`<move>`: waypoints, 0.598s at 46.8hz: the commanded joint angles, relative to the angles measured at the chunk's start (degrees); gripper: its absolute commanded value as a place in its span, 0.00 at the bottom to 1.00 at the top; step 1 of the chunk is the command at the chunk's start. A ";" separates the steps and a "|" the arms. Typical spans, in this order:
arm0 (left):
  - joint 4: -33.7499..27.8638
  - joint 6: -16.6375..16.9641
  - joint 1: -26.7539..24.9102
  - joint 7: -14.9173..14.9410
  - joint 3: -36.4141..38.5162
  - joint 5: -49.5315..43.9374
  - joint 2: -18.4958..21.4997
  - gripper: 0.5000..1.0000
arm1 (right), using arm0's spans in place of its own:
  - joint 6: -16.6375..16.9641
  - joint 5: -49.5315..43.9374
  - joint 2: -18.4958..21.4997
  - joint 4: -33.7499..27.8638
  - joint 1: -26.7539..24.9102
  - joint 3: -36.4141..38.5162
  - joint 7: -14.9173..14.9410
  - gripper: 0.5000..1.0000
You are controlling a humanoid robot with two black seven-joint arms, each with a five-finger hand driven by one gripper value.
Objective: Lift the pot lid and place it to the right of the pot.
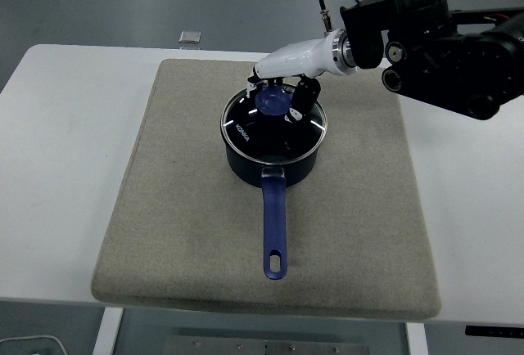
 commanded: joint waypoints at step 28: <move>0.00 0.00 0.01 0.00 0.07 0.00 0.00 1.00 | 0.01 0.29 0.00 0.03 0.09 0.00 -0.01 0.12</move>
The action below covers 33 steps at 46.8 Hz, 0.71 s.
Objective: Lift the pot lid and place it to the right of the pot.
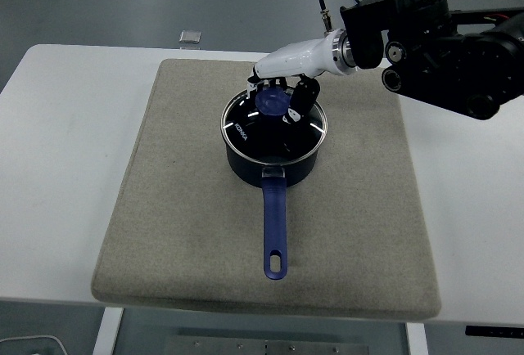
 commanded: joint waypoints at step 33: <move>0.00 -0.01 0.00 0.00 -0.02 0.00 0.00 1.00 | 0.03 0.24 0.09 0.09 0.06 0.09 0.18 0.14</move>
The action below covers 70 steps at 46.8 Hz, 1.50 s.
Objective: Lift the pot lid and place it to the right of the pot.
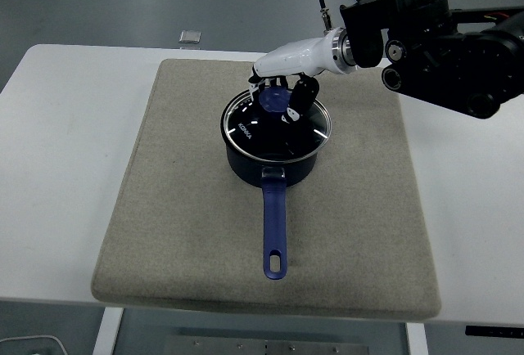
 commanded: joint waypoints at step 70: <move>0.00 -0.01 0.00 0.00 -0.02 -0.01 0.00 1.00 | 0.00 -0.47 -0.24 -0.35 -0.35 -0.96 0.28 0.45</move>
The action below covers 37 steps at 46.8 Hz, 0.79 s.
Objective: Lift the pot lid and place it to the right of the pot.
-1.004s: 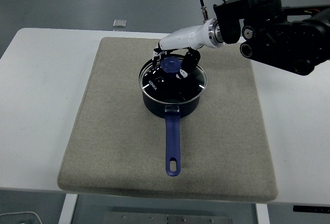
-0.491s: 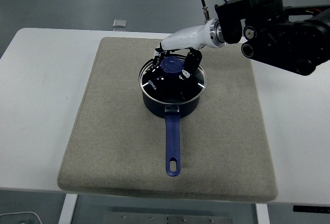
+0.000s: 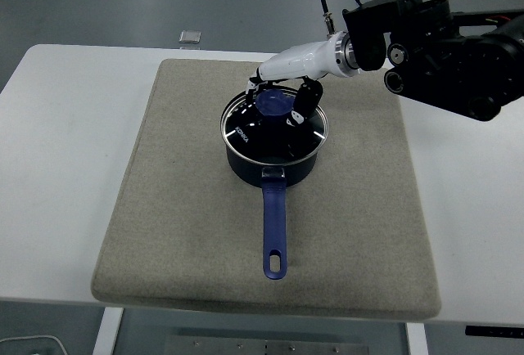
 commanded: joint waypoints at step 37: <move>0.00 0.00 0.00 0.00 0.03 0.01 0.00 1.00 | 0.44 1.14 -1.06 -0.10 2.19 -0.35 0.18 0.27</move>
